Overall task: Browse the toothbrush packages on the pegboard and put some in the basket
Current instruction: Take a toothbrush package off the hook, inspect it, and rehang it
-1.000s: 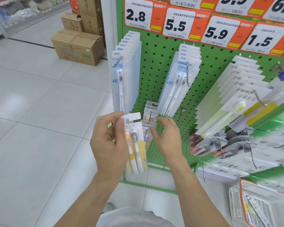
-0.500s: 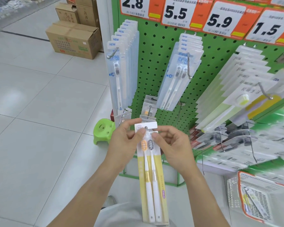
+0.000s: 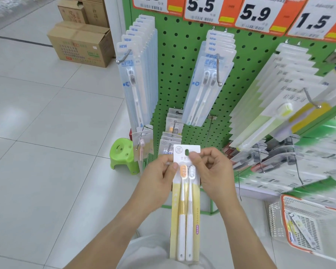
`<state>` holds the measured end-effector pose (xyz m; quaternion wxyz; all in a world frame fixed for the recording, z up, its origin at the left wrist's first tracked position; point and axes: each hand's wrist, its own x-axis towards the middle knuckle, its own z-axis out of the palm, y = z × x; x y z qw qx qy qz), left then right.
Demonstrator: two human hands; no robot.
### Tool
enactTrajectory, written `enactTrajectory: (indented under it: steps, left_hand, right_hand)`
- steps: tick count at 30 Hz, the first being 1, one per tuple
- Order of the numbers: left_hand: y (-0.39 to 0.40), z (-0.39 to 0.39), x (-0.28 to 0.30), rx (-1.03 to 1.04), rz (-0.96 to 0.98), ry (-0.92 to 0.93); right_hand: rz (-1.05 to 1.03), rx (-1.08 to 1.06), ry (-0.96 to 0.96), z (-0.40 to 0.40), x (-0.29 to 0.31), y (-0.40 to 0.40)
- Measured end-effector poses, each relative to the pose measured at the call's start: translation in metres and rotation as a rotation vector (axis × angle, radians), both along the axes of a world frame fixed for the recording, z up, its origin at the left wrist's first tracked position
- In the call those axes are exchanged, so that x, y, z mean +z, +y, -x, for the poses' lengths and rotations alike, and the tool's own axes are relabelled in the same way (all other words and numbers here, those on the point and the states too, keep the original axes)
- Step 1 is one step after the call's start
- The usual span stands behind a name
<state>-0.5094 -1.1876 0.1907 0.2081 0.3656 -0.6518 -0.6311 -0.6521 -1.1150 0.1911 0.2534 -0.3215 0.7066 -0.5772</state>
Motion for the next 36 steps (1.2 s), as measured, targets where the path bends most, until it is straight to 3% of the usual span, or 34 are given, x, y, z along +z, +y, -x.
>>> enactTrajectory:
  steps: [4, 8, 12, 19, 24, 36]
  left_hand:
    - [0.009, -0.003, -0.005, -0.016, 0.036, -0.012]
    - [0.010, -0.007, 0.001, -0.035, -0.067, -0.023]
    - [0.011, -0.009, 0.003, -0.035, -0.076, -0.020]
    - [0.016, -0.008, -0.002, -0.089, 0.146, -0.193]
    - [0.023, -0.013, 0.001, -0.107, 0.015, -0.152]
    - [0.017, -0.016, 0.000, 0.023, -0.094, -0.040]
  right_hand:
    - [-0.033, 0.029, 0.081, -0.005, -0.010, 0.011]
    - [-0.131, 0.151, 0.163, -0.012, -0.018, 0.017]
    - [-0.085, 0.157, 0.100, -0.012, -0.019, 0.019]
    - [-0.026, 0.208, 0.007, -0.008, -0.014, 0.020]
    - [0.002, 0.210, -0.065, -0.005, -0.017, 0.028]
    - [-0.028, 0.198, -0.140, -0.018, -0.024, 0.034]
